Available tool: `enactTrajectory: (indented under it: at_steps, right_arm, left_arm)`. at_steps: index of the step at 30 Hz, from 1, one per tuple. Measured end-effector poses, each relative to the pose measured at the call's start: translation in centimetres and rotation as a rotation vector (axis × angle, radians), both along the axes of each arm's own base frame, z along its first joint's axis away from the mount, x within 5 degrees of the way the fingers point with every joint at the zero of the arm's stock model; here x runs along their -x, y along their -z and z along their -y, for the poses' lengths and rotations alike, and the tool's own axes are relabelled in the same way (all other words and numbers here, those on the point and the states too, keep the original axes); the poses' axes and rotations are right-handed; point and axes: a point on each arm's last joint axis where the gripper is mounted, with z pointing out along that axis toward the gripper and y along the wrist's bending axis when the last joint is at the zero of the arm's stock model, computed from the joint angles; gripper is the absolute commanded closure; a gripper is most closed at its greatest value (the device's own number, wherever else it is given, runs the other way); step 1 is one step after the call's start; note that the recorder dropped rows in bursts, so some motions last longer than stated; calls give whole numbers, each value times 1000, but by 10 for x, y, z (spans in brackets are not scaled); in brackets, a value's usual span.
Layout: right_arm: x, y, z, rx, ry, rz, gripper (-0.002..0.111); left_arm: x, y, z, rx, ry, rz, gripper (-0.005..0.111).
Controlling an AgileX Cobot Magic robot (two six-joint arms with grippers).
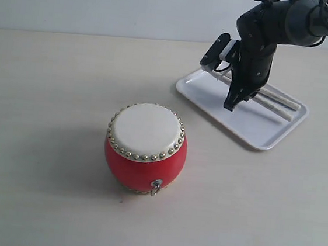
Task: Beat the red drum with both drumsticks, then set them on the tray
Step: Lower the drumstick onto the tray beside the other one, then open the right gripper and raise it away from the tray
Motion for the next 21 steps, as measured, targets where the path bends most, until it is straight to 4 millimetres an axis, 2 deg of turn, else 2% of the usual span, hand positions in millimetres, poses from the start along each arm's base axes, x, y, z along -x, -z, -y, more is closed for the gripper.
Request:
enactTrajectory:
  at_steps: [5, 10, 13, 21]
  right_arm:
    - [0, 0, 0, -5, 12, 2, 105]
    - [0, 0, 0, -5, 17, 4, 90]
    - [0, 0, 1, 2, 13, 7, 85]
    - [-1, -1, 1, 9, 5, 14, 85]
  left_arm:
    - [0, -1, 0, 3, -4, 6, 107]
    - [-1, -1, 0, 4, -5, 7, 107]
    - [-1, -1, 0, 4, -5, 8, 107]
    - [-1, 2, -1, 3, -11, 10, 107]
